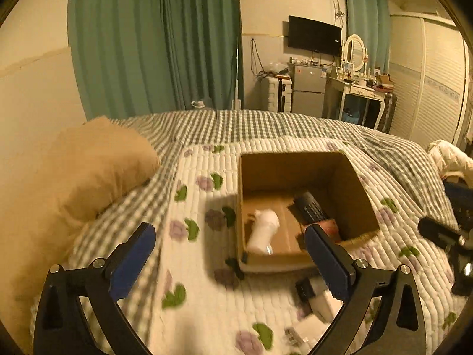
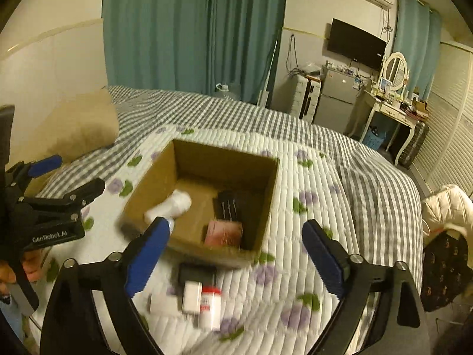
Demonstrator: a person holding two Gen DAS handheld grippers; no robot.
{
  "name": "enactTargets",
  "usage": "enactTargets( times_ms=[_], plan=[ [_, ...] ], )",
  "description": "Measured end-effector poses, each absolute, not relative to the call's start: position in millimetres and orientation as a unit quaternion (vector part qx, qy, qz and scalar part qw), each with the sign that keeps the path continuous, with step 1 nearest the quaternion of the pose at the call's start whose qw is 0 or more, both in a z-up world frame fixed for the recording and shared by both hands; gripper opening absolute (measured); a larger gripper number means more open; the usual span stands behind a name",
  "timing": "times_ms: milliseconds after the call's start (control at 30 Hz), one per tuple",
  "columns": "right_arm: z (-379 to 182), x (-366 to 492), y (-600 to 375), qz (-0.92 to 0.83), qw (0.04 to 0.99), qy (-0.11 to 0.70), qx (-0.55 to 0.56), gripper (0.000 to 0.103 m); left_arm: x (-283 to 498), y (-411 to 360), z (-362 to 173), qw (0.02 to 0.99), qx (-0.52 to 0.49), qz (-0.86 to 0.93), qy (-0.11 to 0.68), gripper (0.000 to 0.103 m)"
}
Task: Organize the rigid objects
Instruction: 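Place the white device into the box with left tool while right tool drops the card case in, then grasp the white charger with left tool while right tool grasps the red-capped bottle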
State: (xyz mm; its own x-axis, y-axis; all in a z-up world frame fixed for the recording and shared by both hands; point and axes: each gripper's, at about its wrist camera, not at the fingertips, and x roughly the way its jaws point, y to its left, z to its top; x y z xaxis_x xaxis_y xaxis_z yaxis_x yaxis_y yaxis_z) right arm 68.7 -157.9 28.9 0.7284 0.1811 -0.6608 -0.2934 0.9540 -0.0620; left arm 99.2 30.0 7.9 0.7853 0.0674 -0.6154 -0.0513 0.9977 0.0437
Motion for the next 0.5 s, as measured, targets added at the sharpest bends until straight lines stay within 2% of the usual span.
enactTargets(
  times_ms=[233,500],
  plan=[
    [-40.7,54.2,-164.9,0.122,0.903,0.406,-0.073,0.098,83.9,12.7,-41.4,0.933,-0.009,0.008,0.359,0.103],
    [-102.2,62.0,-171.5,0.110,0.878,0.460,-0.077,0.098,82.3,-19.8,-119.4,0.901,0.024,-0.007,0.433,0.103]
  ],
)
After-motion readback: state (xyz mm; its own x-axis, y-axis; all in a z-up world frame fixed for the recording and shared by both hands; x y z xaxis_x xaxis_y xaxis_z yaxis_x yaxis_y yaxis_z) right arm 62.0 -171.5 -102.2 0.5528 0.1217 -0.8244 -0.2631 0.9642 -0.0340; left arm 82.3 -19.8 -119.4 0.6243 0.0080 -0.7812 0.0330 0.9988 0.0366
